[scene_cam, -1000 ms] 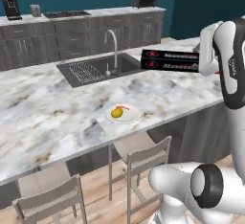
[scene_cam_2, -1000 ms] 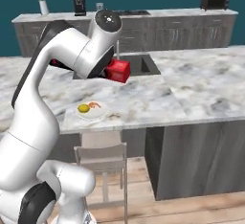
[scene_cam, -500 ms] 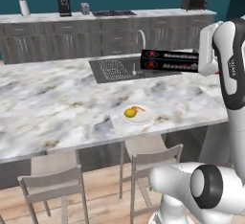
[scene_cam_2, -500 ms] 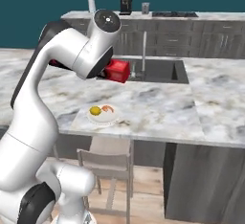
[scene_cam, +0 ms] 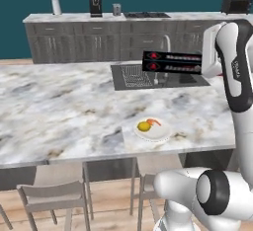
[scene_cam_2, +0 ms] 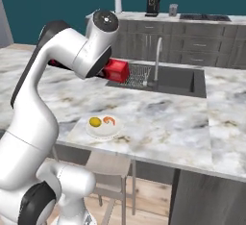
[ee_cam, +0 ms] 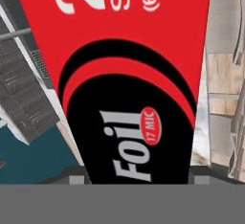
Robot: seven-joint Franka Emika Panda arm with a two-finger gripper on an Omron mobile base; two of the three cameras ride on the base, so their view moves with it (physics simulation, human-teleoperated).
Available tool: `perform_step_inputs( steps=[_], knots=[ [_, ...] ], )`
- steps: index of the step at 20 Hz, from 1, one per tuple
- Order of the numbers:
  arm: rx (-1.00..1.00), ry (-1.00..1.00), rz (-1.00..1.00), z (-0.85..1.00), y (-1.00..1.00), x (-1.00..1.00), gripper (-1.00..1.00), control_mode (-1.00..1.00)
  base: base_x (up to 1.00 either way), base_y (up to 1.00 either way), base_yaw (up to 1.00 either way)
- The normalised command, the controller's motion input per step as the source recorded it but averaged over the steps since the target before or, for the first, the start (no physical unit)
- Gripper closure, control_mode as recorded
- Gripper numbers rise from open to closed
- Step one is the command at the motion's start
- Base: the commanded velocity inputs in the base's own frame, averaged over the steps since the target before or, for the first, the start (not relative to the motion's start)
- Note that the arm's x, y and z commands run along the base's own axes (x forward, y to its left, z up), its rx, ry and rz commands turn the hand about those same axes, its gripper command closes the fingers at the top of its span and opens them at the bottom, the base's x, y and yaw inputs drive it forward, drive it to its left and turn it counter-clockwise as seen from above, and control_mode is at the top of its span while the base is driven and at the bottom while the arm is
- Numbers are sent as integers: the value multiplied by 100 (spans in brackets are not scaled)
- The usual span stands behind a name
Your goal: Retrieve the tupperware and aluminum foil from the cabinet and place them on the dining counter near the plate with lemon and shrimp to prepare for storing leftovers.
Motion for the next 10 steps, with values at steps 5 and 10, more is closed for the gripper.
perform_step_inputs(
  steps=[5, 10],
  knots=[
    [0, 0, 0, 0, 0, 0, 100, 100, 25, -71, 16],
    [0, 0, 0, 0, 0, 0, 100, 100, 25, -55, 16]
  ],
)
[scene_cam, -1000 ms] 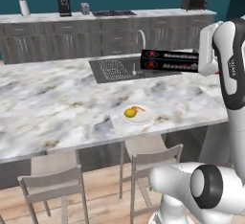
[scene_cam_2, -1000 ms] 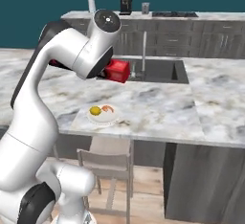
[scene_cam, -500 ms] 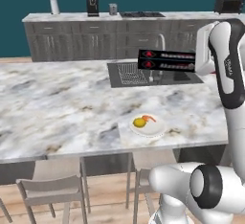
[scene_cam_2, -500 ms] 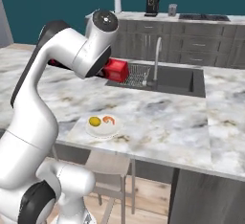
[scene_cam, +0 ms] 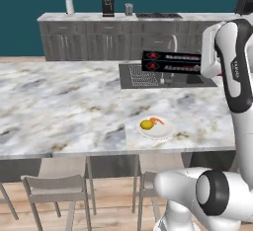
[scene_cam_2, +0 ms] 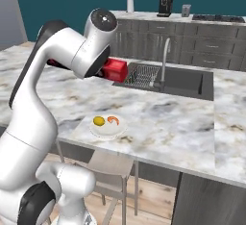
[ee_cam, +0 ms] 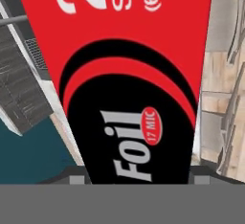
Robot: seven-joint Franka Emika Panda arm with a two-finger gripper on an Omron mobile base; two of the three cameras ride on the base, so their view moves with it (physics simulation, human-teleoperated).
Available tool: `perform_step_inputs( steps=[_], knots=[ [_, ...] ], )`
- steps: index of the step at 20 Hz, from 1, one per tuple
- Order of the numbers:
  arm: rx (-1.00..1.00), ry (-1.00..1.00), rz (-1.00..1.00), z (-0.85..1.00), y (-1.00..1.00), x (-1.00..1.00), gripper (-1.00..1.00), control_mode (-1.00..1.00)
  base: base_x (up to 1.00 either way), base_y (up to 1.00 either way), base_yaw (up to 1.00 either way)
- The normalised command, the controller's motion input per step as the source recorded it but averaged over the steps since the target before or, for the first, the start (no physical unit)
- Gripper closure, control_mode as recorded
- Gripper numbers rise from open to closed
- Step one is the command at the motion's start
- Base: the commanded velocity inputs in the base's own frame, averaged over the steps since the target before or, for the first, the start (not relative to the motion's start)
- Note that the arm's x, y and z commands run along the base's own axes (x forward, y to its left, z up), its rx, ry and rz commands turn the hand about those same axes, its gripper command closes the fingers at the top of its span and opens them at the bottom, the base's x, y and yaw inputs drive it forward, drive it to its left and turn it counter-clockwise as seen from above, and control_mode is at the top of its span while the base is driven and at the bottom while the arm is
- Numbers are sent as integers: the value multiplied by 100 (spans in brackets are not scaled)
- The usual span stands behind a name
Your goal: Retrieve the tupperware and aluminum foil from the cabinet and place them on the dining counter near the plate with lemon and shrimp to prepare for storing leftovers.
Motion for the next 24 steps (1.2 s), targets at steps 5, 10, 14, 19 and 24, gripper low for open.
perform_step_inputs(
  steps=[5, 10, 14, 19, 24],
  knots=[
    [5, 0, 3, -15, -48, 16, 100, -100, 0, 0, 0],
    [1, 0, -24, -32, -36, 27, 100, -100, 0, 0, 0],
    [0, 1, -47, -21, 6, 2, 100, -100, 0, 0, 0],
    [1, 0, -59, -35, 8, -2, 100, -100, 0, 0, 0],
    [22, 0, -56, -31, 0, 1, 100, -100, 0, 0, 0]
  ],
)
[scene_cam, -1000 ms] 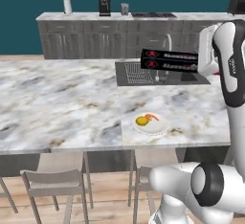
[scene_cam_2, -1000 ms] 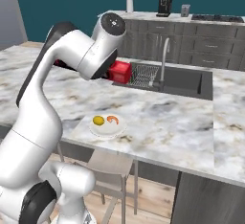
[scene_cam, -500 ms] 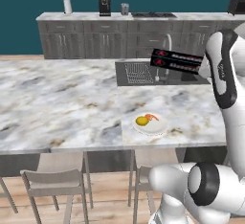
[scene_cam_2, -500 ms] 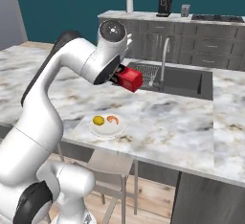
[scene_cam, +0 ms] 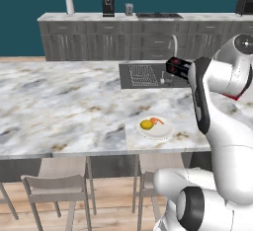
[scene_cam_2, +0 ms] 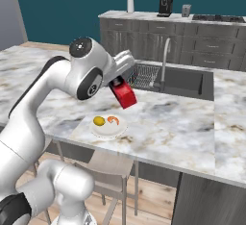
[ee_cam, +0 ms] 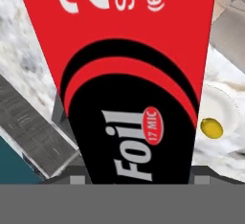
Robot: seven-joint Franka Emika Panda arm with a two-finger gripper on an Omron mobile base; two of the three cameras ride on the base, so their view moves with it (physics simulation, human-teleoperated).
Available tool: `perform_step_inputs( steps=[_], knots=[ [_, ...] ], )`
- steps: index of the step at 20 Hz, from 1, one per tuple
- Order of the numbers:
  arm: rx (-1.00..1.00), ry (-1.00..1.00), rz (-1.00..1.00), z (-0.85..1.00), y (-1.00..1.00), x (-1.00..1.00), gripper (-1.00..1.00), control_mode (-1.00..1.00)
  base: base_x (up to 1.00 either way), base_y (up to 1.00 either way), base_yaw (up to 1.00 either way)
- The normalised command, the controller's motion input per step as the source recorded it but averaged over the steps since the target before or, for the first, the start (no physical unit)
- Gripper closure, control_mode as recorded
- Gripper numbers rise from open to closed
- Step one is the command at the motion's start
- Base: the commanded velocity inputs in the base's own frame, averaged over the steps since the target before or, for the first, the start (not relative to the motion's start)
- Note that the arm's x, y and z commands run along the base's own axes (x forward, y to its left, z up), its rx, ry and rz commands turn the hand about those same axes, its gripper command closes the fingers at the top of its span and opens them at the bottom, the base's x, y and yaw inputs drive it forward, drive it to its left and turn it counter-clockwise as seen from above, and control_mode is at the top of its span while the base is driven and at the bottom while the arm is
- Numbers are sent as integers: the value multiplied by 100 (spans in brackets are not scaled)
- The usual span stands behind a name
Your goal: Retrieve the tupperware and aluminum foil from the cabinet and place them on the dining counter near the plate with lemon and shrimp to prepare for storing leftovers.
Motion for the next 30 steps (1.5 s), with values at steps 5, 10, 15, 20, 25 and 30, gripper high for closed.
perform_step_inputs(
  steps=[5, 10, 15, 20, 25, 30],
  knots=[
    [30, 9, -37, -28, -4, 9, 100, -100, 0, 0, 0],
    [23, 3, -16, -29, 1, 11, 100, -100, 0, 0, 0],
    [10, 2, -2, -21, 0, 36, 100, -100, 0, 0, 0],
    [1, 4, 0, -47, 0, 43, 100, -100, 0, 0, 0],
    [0, 4, 3, -68, 0, 40, 100, -100, 0, 0, 0],
    [0, 2, 1, -59, 0, 41, 100, -100, 0, 0, 0]
  ],
)
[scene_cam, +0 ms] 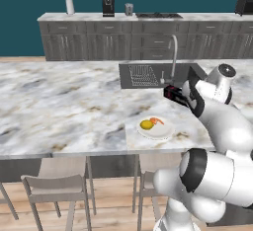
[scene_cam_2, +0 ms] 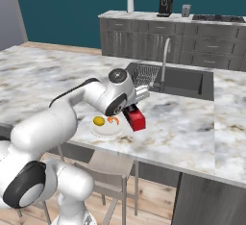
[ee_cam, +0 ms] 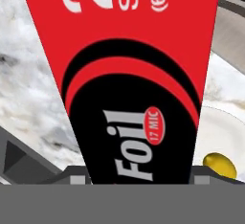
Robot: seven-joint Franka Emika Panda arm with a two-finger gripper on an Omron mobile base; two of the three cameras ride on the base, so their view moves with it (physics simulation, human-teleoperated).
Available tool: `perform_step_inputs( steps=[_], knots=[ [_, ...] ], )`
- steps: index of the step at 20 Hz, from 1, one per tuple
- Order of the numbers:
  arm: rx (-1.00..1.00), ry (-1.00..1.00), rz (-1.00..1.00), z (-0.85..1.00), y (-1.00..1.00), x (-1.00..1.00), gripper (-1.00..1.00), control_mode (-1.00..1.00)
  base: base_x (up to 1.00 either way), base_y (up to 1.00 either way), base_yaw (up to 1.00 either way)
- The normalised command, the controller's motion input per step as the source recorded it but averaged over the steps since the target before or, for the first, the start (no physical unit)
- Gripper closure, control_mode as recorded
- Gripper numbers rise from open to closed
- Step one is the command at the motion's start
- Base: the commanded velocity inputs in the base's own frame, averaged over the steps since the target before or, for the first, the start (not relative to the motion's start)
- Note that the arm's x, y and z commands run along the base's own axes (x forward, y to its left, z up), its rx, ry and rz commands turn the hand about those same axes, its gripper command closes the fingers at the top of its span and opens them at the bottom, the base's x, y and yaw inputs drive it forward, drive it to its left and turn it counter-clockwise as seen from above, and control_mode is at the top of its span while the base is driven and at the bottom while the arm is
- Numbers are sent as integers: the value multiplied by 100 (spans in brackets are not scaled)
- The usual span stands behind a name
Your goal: Retrieve the tupperware and aluminum foil from the cabinet and place them on the dining counter near the plate with lemon and shrimp to prepare for storing leftovers.
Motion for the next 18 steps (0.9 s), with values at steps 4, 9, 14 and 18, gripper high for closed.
perform_step_inputs(
  steps=[4, 9, 14, 18],
  knots=[
    [0, 3, 0, -56, 0, 34, 100, -100, 0, 0, 0],
    [0, 7, 0, -55, 0, 20, 100, -100, 0, 0, 0],
    [1, 1, 0, -24, 0, 31, 100, -100, 0, 0, 0],
    [2, 0, 0, -21, 0, 37, 100, -100, 0, 0, 0]
  ],
)
